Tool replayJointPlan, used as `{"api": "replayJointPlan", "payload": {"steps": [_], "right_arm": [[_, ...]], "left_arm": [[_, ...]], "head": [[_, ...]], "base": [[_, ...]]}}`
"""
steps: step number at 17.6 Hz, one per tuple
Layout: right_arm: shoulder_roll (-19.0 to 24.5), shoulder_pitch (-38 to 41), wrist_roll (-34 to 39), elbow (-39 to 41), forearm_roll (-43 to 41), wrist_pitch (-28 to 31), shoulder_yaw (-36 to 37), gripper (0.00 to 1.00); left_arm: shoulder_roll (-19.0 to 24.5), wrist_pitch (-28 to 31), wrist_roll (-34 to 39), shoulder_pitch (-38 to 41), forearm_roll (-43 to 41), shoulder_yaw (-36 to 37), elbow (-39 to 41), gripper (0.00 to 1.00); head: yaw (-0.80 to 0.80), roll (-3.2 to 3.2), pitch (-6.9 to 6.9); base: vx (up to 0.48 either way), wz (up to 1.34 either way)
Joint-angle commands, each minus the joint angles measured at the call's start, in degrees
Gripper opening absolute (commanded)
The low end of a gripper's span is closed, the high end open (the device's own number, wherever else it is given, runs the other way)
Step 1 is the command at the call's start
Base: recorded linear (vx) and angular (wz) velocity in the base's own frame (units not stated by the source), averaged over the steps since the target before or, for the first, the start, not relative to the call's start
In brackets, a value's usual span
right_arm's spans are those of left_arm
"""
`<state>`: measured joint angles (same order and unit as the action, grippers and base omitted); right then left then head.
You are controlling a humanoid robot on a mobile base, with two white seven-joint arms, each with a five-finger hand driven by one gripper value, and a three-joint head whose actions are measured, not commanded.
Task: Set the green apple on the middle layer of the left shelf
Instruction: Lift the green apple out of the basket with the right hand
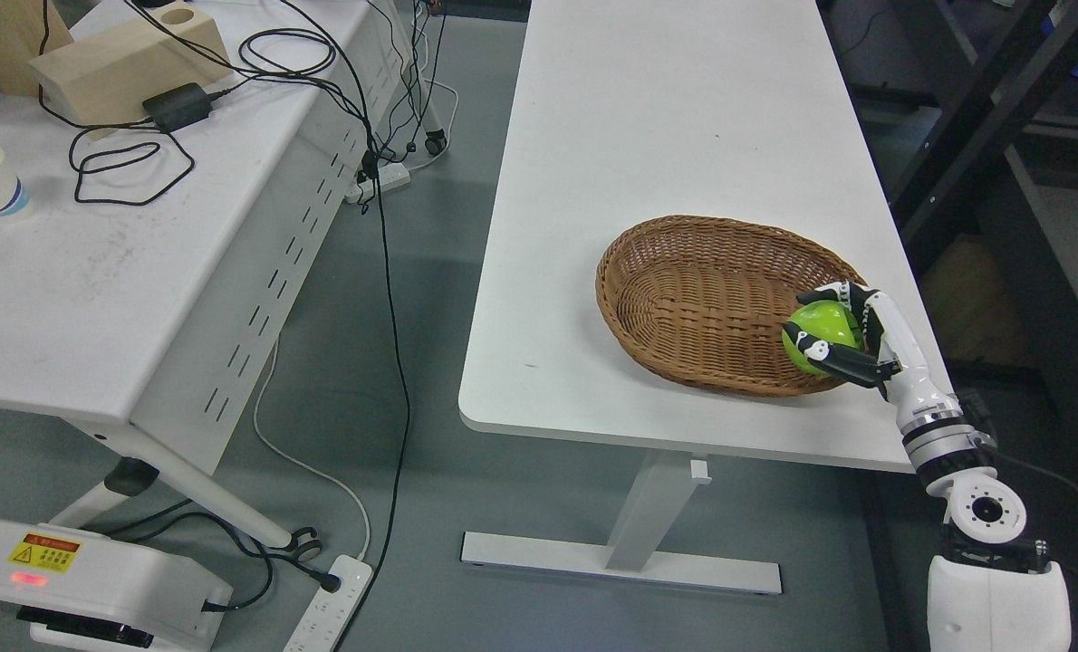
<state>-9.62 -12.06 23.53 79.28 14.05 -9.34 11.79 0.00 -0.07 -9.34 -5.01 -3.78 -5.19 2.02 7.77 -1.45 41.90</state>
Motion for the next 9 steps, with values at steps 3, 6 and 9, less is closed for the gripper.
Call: {"api": "replayJointPlan", "payload": {"steps": [3, 6, 9], "right_arm": [[1.97, 0.19, 0.64, 0.70, -0.86, 0.03, 1.48, 0.03], [2.06, 0.28, 0.64, 1.49, -2.53, -0.67, 2.35, 0.04], [1.98, 0.19, 0.64, 3.52, -4.55, -4.53, 4.72, 0.04]], "left_arm": [[1.00, -0.02, 0.02, 0.00, 0.00, 0.00, 0.00, 1.00], [1.00, -0.02, 0.02, 0.00, 0.00, 0.00, 0.00, 1.00], [1.00, -0.02, 0.02, 0.00, 0.00, 0.00, 0.00, 1.00]], "head": [[0.00, 0.00, 0.00], [0.00, 0.00, 0.00], [0.00, 0.00, 0.00]], "base": [[-0.142, -0.08], [-0.146, -0.11], [-0.165, -0.11]]}}
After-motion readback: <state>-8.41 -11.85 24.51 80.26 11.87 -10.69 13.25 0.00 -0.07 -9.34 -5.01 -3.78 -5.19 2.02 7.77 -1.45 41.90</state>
